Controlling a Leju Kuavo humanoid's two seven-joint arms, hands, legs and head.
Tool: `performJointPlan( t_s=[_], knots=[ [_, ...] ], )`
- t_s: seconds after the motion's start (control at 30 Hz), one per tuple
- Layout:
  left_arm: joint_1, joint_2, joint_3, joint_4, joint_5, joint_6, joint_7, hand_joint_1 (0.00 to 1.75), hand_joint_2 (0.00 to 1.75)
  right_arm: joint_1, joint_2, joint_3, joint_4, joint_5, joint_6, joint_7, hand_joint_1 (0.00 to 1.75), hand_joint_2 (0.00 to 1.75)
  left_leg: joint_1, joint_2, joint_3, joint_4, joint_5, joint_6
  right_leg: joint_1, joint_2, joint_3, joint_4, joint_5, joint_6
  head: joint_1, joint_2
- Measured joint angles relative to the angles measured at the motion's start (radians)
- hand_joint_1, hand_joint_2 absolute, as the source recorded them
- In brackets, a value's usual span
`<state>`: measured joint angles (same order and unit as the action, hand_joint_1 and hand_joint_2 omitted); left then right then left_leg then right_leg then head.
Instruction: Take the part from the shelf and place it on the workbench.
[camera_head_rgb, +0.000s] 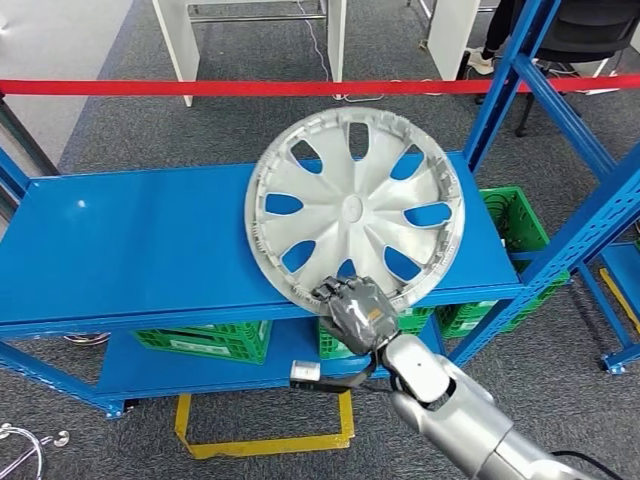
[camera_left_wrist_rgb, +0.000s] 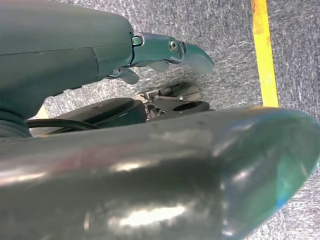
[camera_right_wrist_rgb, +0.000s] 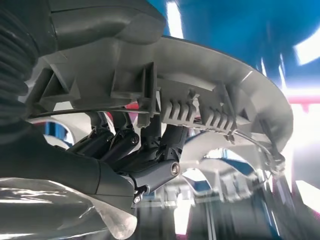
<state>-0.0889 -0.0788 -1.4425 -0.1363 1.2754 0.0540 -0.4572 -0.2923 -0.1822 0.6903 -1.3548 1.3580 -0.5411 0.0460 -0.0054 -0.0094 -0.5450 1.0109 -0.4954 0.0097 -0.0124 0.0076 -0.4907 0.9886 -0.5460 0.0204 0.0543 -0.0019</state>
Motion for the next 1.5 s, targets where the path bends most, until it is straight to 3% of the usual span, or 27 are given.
performJointPlan(
  t_s=[0.1, 0.23, 0.73, 1.5],
  knots=[
    [0.000, -0.002, 0.000, 0.000, 0.003, 0.010, -0.002, 0.00, 0.00, 0.076, 0.002, 0.001, -0.099, 0.137, -0.118, 0.022, 1.55, 1.75, 0.000, 0.000, 0.000, 0.000, 0.000, 0.000, 0.000, 0.000, 0.000, 0.000, -0.001, 0.000, 0.000, 0.000],
    [0.000, -0.003, 0.000, 0.000, 0.010, 0.019, -0.006, 0.00, 0.00, 0.139, 0.002, 0.002, -0.210, 0.204, -0.141, 0.037, 1.43, 1.75, 0.000, 0.000, 0.000, -0.001, 0.000, 0.000, 0.000, 0.000, 0.000, 0.000, -0.001, 0.000, 0.000, 0.000],
    [0.000, -0.003, 0.000, 0.000, 0.013, 0.028, -0.014, 0.00, 0.00, 0.184, 0.002, 0.002, -0.340, 0.207, -0.141, 0.023, 1.61, 1.75, 0.000, 0.000, 0.000, 0.000, 0.000, 0.000, 0.000, 0.000, 0.000, 0.000, 0.000, 0.001, 0.000, 0.000],
    [-0.001, -0.001, 0.000, 0.000, 0.015, 0.030, -0.019, 0.00, 0.00, 0.181, 0.002, 0.010, -0.334, 0.181, -0.140, 0.001, 1.55, 1.75, 0.000, 0.000, 0.000, 0.000, 0.000, 0.000, 0.000, 0.000, 0.001, 0.000, 0.000, 0.001, 0.000, 0.000]
  ],
)
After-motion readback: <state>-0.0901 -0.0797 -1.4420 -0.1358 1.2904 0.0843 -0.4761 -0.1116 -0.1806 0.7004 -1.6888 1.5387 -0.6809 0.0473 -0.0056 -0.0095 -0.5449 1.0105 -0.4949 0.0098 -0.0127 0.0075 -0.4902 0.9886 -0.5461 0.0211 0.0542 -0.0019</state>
